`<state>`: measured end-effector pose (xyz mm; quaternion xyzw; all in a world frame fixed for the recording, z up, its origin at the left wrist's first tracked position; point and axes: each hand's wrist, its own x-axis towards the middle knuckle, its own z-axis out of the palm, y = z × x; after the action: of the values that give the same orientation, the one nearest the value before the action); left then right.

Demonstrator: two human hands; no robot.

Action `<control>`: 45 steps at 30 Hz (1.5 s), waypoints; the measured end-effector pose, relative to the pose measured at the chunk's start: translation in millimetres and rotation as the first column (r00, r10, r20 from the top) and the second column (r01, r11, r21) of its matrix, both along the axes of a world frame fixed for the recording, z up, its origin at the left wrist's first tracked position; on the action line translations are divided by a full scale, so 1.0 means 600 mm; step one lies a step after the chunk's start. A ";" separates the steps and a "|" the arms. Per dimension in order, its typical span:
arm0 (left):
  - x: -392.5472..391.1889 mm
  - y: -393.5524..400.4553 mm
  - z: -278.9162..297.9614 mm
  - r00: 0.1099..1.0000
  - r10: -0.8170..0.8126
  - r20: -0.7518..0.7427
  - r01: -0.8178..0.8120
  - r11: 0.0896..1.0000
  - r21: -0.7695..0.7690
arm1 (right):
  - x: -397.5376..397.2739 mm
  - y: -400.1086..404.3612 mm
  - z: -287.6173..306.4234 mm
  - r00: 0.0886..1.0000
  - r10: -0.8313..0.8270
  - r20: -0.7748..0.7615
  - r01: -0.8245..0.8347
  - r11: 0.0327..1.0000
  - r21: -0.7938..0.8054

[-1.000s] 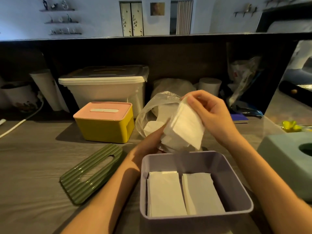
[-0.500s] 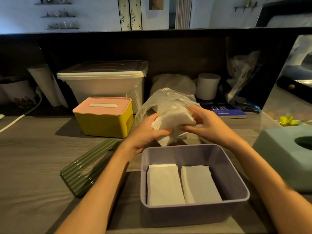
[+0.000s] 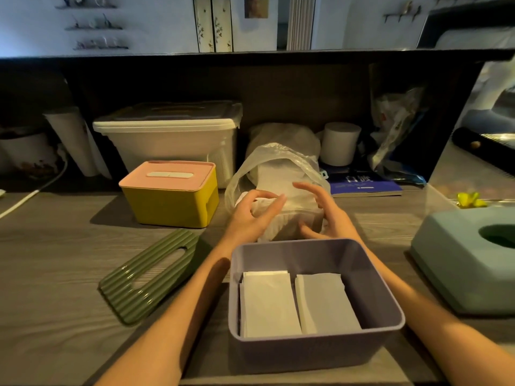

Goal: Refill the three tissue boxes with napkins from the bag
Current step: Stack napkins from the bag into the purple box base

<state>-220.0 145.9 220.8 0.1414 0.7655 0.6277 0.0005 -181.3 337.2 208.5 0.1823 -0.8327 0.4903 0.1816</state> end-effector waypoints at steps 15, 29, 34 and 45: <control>0.007 0.047 -0.013 0.981 0.175 0.084 -0.192 0.943 0.272 | 0.007 -0.010 -0.006 0.999 0.020 0.028 -0.018 0.998 -0.063; 0.005 0.058 -0.016 0.967 0.220 0.126 -0.245 0.939 0.243 | 0.004 -0.023 -0.015 0.992 -0.029 0.121 0.037 0.997 -0.064; 0.003 0.058 -0.024 0.969 0.247 -0.006 -0.236 0.934 0.269 | 0.004 -0.032 -0.014 0.999 0.038 0.030 -0.034 0.992 -0.118; 0.005 0.054 -0.019 0.959 0.267 0.095 -0.283 0.918 0.278 | 0.002 -0.034 -0.013 0.989 -0.023 0.149 0.036 0.995 -0.088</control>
<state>-217.1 178.4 209.3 0.0138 0.6774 0.7303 -0.0871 -179.9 317.1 200.4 0.1247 -0.8235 0.5368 0.1346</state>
